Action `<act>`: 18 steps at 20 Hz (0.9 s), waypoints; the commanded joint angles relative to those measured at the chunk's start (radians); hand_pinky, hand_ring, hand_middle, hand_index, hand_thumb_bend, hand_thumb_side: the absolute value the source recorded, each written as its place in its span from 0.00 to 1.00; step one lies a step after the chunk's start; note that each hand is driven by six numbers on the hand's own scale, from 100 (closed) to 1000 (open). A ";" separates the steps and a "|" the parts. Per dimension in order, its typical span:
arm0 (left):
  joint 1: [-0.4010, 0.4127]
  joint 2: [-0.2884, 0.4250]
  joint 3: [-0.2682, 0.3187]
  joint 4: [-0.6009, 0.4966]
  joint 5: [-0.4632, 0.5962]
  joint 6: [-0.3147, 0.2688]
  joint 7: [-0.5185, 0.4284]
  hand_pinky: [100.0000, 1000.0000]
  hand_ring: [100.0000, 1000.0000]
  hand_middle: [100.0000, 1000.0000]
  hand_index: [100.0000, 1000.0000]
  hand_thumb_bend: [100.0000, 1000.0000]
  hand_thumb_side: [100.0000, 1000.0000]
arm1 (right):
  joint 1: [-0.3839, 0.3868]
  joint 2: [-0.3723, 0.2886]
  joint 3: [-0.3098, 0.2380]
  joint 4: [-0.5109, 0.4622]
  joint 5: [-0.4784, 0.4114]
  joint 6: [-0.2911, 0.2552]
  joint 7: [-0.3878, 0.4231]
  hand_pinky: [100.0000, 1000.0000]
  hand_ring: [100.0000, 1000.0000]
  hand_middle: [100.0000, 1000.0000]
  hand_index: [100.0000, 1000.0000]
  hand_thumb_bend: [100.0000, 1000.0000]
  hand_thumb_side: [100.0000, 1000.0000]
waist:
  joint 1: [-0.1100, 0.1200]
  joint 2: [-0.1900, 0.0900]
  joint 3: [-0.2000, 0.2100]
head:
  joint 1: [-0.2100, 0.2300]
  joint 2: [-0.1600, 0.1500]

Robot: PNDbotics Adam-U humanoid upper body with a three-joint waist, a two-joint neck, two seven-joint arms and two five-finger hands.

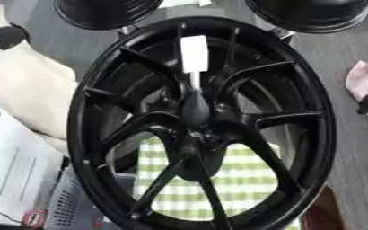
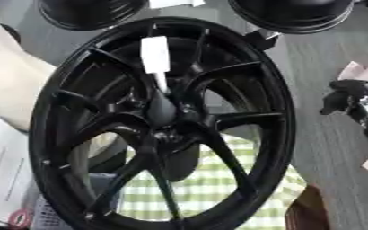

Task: Pull the pin out of the wheel hub.

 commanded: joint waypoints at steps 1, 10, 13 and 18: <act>-0.064 0.067 -0.035 -0.018 -0.063 0.015 -0.102 0.72 0.66 0.48 0.67 0.65 0.43 | -0.011 -0.035 -0.001 -0.009 0.008 0.001 0.000 0.81 0.55 0.54 0.73 0.00 0.68 | 0.002 -0.025 -0.004 | -0.010 0.007; -0.347 0.034 -0.217 0.028 -0.146 0.038 -0.416 0.75 0.69 0.53 0.70 0.62 0.40 | -0.010 -0.053 0.007 0.003 0.003 0.013 0.003 0.81 0.54 0.54 0.73 0.00 0.66 | 0.013 -0.044 -0.011 | -0.030 0.023; -0.461 -0.017 -0.285 0.076 -0.164 0.043 -0.520 0.77 0.71 0.56 0.72 0.62 0.38 | -0.008 -0.058 0.008 0.005 0.002 0.016 0.004 0.81 0.54 0.54 0.73 0.00 0.66 | 0.020 -0.051 -0.008 | -0.037 0.029; -0.650 -0.153 -0.393 0.202 -0.206 0.046 -0.650 0.77 0.72 0.57 0.73 0.63 0.37 | -0.005 -0.061 0.009 0.009 0.003 0.020 0.007 0.81 0.54 0.54 0.73 0.00 0.66 | 0.029 -0.058 -0.001 | -0.048 0.034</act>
